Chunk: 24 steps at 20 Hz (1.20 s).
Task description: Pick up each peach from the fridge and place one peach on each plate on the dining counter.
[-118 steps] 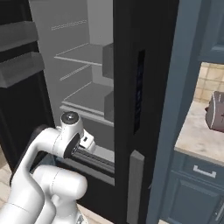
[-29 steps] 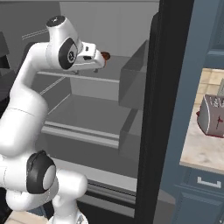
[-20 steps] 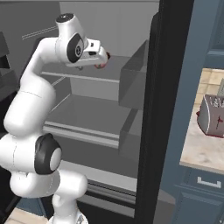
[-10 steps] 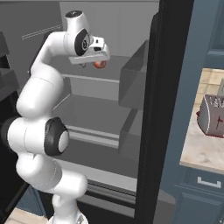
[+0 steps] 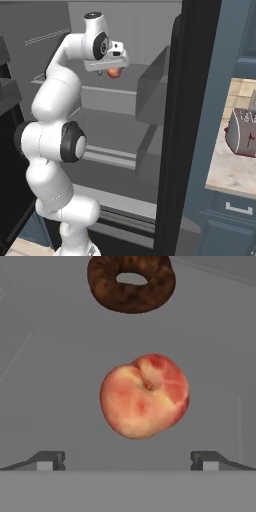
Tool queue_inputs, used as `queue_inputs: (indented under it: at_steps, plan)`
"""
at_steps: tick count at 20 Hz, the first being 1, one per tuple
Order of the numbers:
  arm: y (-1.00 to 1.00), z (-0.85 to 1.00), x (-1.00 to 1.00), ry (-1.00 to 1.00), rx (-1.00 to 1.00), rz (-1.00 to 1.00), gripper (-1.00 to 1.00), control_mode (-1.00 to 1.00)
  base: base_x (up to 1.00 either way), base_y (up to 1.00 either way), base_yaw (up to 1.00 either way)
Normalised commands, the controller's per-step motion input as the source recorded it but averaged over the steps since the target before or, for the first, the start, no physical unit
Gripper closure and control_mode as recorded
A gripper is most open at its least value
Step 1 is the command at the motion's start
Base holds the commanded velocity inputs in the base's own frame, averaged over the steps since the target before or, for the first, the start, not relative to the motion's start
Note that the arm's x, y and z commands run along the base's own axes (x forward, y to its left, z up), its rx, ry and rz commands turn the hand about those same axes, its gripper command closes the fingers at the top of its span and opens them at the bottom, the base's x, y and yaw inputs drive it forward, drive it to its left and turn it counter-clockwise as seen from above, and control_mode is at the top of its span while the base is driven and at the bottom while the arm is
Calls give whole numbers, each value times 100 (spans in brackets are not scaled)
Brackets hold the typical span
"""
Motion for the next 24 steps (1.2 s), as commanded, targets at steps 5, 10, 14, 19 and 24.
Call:
queue_inputs:
  at_steps: [5,10,14,19,24]
  plan:
    - [-3,-20,33,0,0,0,-100,-100,0,0,0]
    - [-13,-3,32,-2,3,0,-100,-100,0,0,0]
    - [-13,-5,5,0,5,0,-100,-100,0,0,0]
    - [-1,-16,18,0,8,-3,-100,-100,0,0,0]
    - [0,-32,23,0,9,-2,-100,-100,0,0,0]
